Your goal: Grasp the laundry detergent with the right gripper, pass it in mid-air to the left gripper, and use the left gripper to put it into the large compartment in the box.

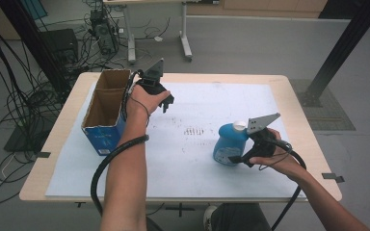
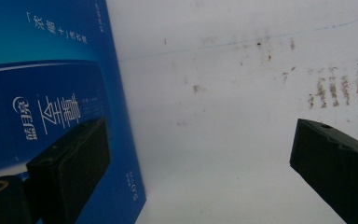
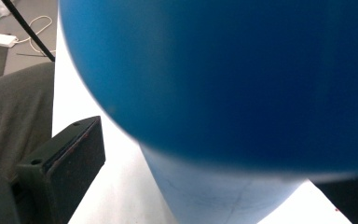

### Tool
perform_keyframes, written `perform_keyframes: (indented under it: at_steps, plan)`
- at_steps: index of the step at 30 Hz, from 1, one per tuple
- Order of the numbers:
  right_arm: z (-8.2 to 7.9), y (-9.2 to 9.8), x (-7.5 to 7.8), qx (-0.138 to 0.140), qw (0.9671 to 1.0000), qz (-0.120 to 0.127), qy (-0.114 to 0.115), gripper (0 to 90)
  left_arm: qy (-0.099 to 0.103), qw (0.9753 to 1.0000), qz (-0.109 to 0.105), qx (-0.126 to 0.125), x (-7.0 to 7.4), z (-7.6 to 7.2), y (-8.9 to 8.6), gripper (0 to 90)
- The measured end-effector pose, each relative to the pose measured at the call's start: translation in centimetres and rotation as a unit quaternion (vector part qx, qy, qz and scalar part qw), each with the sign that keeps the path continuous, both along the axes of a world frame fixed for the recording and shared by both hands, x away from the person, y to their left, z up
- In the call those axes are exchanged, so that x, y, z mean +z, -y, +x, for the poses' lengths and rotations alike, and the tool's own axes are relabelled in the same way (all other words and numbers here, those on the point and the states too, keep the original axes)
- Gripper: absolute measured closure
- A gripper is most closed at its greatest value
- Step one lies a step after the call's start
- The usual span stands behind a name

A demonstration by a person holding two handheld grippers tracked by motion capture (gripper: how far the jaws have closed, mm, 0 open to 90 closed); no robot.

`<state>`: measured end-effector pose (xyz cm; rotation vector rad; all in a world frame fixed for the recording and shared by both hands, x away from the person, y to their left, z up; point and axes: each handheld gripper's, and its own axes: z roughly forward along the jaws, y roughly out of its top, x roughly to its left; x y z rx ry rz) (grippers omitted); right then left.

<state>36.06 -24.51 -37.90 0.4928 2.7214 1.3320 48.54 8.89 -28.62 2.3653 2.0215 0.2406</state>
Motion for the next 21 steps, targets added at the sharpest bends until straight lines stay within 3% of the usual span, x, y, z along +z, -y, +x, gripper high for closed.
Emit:
perform_keyframes:
  at_steps: [21]
  plan:
    - [-0.08,-0.19,-0.03,0.0,1.0,0.001,0.007,2.4,0.002,1.0,-0.001,0.002,0.0,-0.1,-0.19,5.6]
